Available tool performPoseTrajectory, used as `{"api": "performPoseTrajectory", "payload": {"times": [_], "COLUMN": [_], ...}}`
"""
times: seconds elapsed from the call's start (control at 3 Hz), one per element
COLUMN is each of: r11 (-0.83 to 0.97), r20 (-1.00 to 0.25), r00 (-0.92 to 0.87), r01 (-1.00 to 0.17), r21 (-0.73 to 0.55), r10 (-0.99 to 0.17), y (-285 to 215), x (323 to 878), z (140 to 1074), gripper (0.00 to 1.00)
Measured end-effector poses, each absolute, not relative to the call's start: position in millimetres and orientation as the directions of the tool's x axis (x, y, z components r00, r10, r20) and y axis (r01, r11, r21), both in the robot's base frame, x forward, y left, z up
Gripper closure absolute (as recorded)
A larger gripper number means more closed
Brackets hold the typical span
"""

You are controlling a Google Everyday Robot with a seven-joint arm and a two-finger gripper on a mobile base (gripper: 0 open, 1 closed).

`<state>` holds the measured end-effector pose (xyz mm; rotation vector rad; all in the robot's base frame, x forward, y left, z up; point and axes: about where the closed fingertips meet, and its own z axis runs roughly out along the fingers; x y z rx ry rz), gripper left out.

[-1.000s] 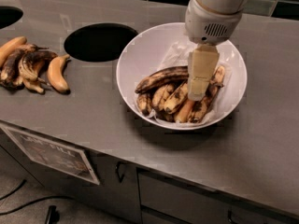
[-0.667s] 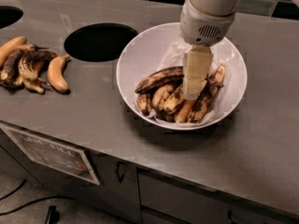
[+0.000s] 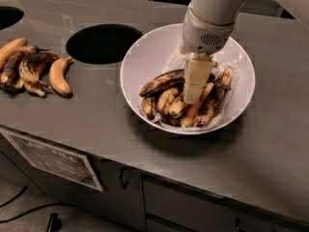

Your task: Pick banana from white bowl

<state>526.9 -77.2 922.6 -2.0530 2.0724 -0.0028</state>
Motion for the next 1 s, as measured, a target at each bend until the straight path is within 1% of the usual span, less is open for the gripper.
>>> {"api": "performPoseTrajectory", "payload": {"times": [0.33,1.0], "r11": [0.026,0.023], "r20": [-0.163,-0.163], "r00": [-0.002,-0.001], "r01": [-0.990,-0.991], "r21": [-0.140,-0.134], "r10": [-0.987,-0.987], "y": [-79.1,-78.8], "x": [529.3,530.5], "z": [915.1,913.3], "gripper": [0.19,0.19]}}
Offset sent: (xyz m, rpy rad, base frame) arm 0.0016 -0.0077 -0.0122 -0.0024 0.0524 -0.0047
